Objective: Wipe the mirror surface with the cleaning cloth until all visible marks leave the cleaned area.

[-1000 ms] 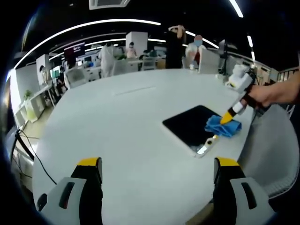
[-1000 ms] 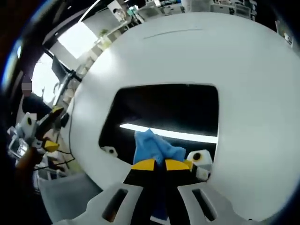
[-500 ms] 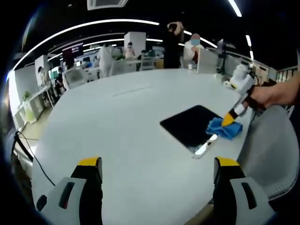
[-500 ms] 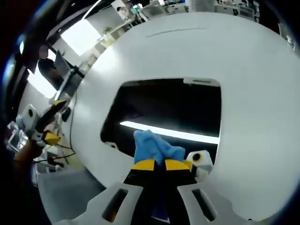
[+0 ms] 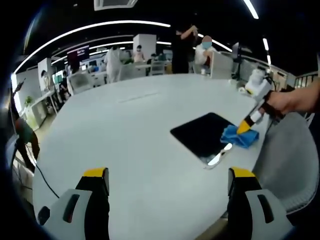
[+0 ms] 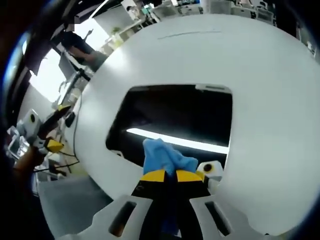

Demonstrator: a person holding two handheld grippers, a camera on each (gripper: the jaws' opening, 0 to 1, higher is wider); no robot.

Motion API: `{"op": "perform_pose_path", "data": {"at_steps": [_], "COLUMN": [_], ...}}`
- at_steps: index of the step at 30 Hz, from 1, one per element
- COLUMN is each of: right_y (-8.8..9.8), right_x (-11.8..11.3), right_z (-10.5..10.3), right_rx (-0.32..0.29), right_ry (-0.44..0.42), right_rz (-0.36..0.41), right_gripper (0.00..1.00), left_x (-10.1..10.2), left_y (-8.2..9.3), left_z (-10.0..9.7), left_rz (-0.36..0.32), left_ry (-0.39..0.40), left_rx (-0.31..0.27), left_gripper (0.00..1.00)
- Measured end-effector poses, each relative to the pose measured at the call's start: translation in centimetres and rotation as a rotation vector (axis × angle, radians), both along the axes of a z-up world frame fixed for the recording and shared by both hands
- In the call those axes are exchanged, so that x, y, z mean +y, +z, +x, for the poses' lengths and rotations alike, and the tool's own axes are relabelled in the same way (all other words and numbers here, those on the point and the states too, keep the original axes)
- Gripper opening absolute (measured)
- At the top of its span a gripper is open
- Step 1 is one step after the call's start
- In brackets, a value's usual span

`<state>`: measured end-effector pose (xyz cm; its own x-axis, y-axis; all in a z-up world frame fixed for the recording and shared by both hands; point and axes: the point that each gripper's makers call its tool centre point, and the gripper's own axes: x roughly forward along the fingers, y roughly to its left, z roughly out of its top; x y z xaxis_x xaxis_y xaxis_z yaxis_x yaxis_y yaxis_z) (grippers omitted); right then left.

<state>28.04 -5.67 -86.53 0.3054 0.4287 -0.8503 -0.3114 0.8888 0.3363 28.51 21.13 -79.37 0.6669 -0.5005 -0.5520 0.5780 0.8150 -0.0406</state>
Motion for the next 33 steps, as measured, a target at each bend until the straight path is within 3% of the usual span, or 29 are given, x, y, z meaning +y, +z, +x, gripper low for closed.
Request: {"op": "perform_pose_path", "data": {"at_steps": [26,33], "right_y": [0.0,-0.1], "right_x": [-2.2,-3.2], "right_z": [-0.2,0.0], "right_rx": [0.016,0.010], "right_ry": [-0.033,-0.042], "right_rz": [0.038,0.014], "right_gripper": [0.01,0.01], "left_x": [-0.3,-0.1], "left_y": [-0.1,0.0], "left_z": [-0.3,-0.2], "left_rz": [0.000,0.004], "left_ry": [-0.002,0.005], "left_rx": [0.006,0.001], "left_gripper": [0.99,1.00]}}
